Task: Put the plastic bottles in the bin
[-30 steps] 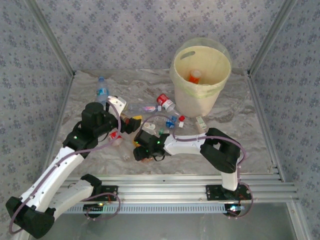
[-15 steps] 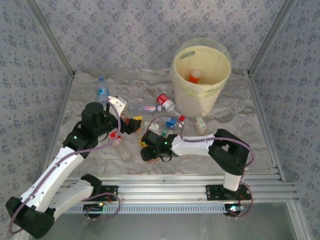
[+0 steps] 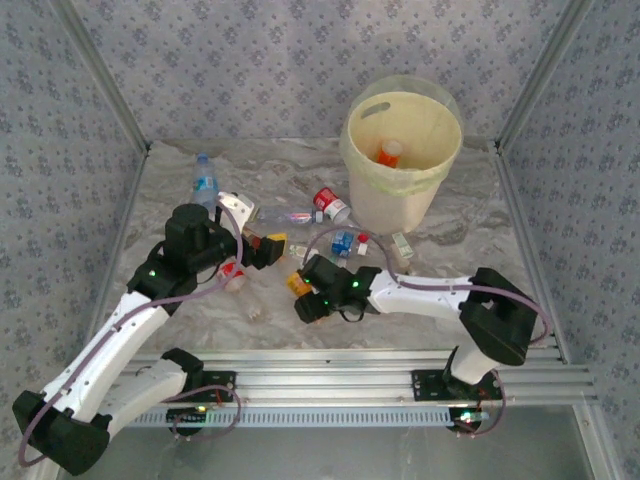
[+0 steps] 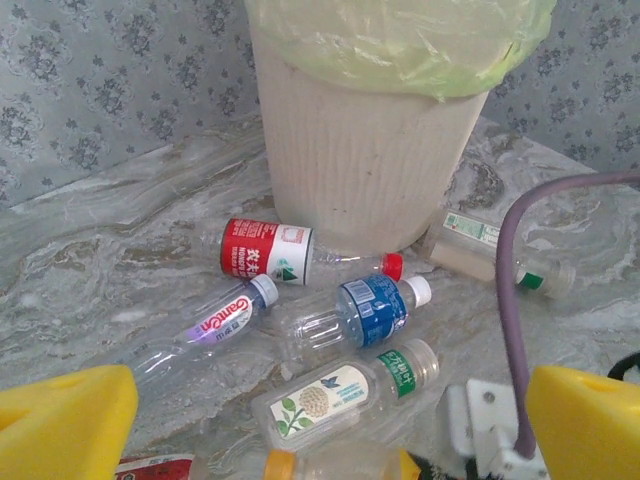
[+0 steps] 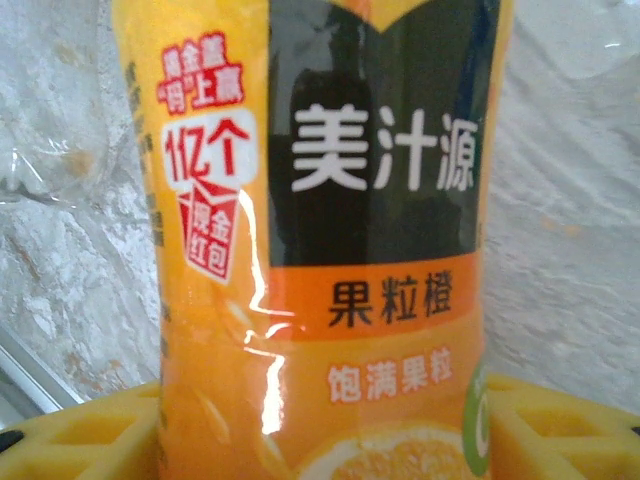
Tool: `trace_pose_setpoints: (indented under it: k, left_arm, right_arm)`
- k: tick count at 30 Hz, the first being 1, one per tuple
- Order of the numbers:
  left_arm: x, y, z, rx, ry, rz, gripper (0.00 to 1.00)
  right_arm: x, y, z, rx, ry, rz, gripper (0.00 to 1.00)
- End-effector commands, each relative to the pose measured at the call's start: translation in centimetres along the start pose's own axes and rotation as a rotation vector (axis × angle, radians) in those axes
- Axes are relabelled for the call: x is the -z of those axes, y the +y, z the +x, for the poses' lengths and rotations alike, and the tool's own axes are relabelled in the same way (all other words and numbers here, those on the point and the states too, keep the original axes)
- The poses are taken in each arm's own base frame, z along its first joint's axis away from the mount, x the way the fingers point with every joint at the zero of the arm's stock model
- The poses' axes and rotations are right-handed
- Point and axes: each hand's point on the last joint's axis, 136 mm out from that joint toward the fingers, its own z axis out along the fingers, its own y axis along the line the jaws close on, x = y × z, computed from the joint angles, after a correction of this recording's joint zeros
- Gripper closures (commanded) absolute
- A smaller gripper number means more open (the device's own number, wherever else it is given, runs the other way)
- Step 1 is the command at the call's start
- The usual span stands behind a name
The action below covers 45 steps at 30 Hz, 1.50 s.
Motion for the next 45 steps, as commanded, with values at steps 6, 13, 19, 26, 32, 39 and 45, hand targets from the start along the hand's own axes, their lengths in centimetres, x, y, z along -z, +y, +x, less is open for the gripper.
trace_pose_setpoints:
  k: [6, 13, 19, 26, 32, 39, 45]
  left_arm:
    - [0.2, -1.3, -1.6, 0.005, -0.056, 0.076, 0.00]
    - [0.1, -2.8, -1.5, 0.011, -0.060, 0.139, 0.00]
    - [-0.2, -4.4, -1.3, 0.009, -0.048, 0.213, 0.00]
    - [-0.2, -5.8, -1.2, -0.005, -0.046, 0.253, 0.00]
    - [-0.7, -6.0, -0.9, 0.008, -0.032, 0.262, 0.00]
    - [0.0, -5.9, -1.6, -0.003, -0.058, 0.242, 0.00]
    - [0.2, -5.9, -1.8, -0.006, -0.063, 0.242, 0.00]
  right_arm:
    - [4.7, -2.7, 0.9, 0.014, -0.018, 0.032, 0.36]
    - [9.2, -4.8, -0.4, 0.010, -0.095, 0.058, 0.35]
    - [14.3, -6.3, -3.6, 0.016, -0.211, 0.083, 0.36]
    - [20.5, -7.6, -9.3, 0.029, -0.389, 0.113, 0.36]
    - [26.1, -9.5, -14.2, 0.015, -0.542, 0.179, 0.36]
    - [30.9, -12.5, -19.2, -0.021, -0.670, 0.262, 0.37]
    - [32.2, -15.3, -22.7, -0.047, -0.718, 0.315, 0.37]
